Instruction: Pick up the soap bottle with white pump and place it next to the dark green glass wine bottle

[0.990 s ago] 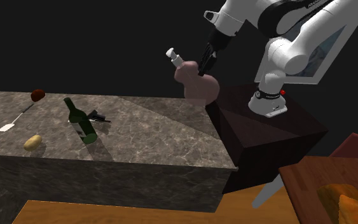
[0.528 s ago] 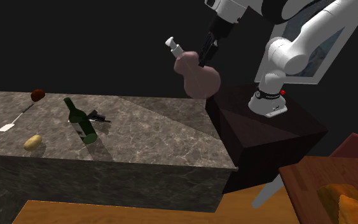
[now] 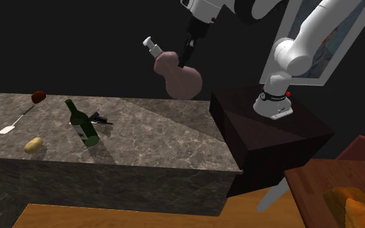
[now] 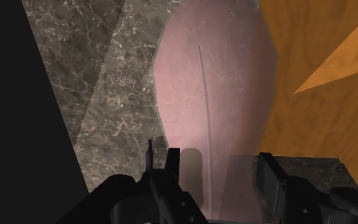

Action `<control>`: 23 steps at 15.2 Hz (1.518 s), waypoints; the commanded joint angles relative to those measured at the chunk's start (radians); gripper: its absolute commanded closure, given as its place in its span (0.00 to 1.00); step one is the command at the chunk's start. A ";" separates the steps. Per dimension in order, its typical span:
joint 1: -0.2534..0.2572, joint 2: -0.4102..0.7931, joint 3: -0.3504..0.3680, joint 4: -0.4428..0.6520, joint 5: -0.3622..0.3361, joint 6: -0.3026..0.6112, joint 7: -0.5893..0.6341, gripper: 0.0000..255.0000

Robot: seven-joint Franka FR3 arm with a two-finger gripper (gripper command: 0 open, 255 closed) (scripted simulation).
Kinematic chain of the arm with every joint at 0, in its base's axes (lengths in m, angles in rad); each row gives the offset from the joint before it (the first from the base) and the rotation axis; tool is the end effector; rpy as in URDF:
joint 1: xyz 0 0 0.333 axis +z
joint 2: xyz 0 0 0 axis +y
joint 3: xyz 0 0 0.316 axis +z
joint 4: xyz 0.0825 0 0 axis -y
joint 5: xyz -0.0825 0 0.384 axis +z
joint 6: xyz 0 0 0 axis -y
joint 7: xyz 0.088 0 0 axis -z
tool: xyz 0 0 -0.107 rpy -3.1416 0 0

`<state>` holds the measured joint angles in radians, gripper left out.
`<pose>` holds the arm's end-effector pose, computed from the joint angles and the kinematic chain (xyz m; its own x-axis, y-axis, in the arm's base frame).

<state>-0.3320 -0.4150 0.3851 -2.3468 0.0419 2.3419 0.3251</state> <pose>0.4644 0.0399 0.5190 0.8803 -0.2708 0.3896 -0.2891 -0.9572 -0.0121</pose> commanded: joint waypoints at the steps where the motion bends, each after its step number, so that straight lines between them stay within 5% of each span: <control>1: -0.023 0.074 0.008 0.075 -0.027 -0.001 0.005 1.00; 12: -0.075 0.535 0.037 0.552 -0.244 -0.058 0.077 1.00; 19: -0.008 0.856 0.009 0.987 -0.355 -0.194 0.079 1.00; 23: 0.071 1.098 -0.019 1.374 -0.399 -0.338 0.041 1.00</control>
<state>-0.2829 0.6106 0.3734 -1.0967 -0.3465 2.0518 0.3831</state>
